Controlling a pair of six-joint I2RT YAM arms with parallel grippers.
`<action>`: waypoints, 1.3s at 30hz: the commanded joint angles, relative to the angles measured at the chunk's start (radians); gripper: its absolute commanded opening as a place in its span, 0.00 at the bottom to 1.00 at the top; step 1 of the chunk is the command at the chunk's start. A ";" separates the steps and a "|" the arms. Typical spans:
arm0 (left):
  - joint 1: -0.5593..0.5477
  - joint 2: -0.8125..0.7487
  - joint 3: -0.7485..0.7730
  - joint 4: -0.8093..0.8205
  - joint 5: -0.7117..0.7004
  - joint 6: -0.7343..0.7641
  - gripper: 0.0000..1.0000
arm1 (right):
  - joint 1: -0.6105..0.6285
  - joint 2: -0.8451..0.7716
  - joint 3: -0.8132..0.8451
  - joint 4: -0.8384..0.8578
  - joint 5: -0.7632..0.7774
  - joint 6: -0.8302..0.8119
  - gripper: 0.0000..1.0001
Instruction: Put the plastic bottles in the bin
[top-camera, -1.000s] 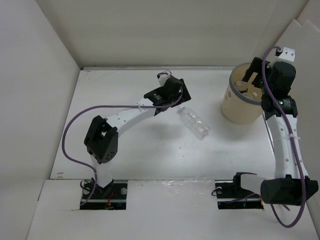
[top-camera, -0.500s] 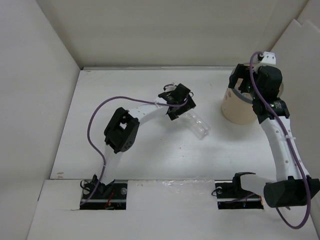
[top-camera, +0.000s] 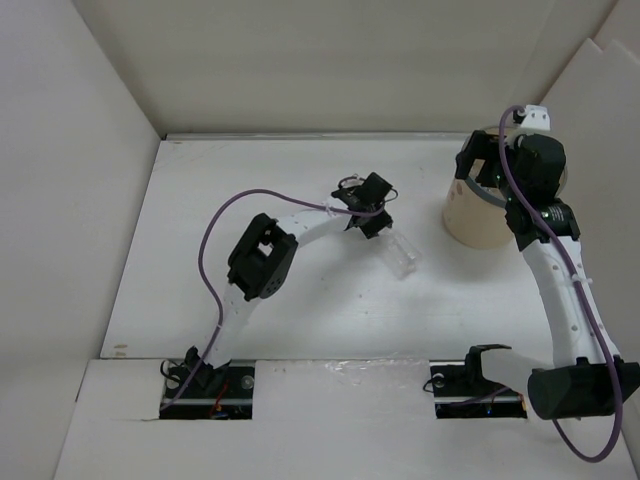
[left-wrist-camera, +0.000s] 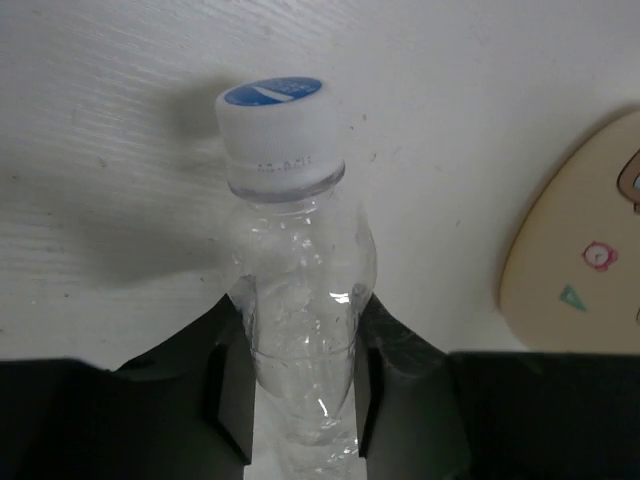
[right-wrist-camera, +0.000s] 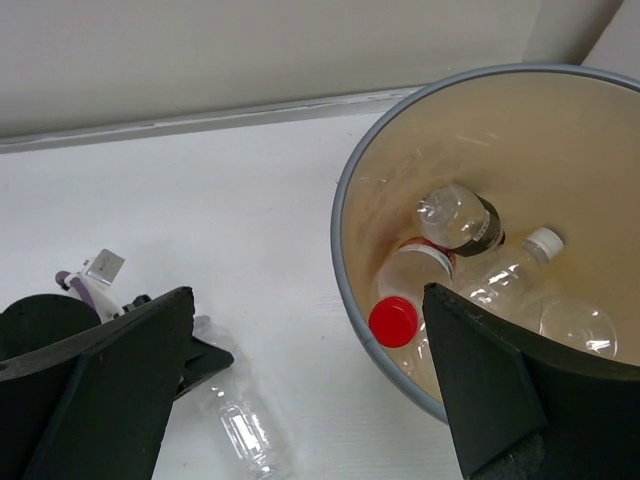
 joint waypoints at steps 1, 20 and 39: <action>0.027 0.015 -0.040 -0.025 0.020 -0.006 0.14 | 0.019 -0.022 -0.001 0.048 -0.082 -0.023 1.00; 0.203 -0.539 -0.022 0.027 -0.070 0.522 0.08 | 0.419 0.244 0.051 0.225 -0.413 -0.136 1.00; 0.213 -0.763 -0.220 0.101 -0.056 0.485 1.00 | 0.447 0.316 0.086 0.277 -0.178 -0.103 0.15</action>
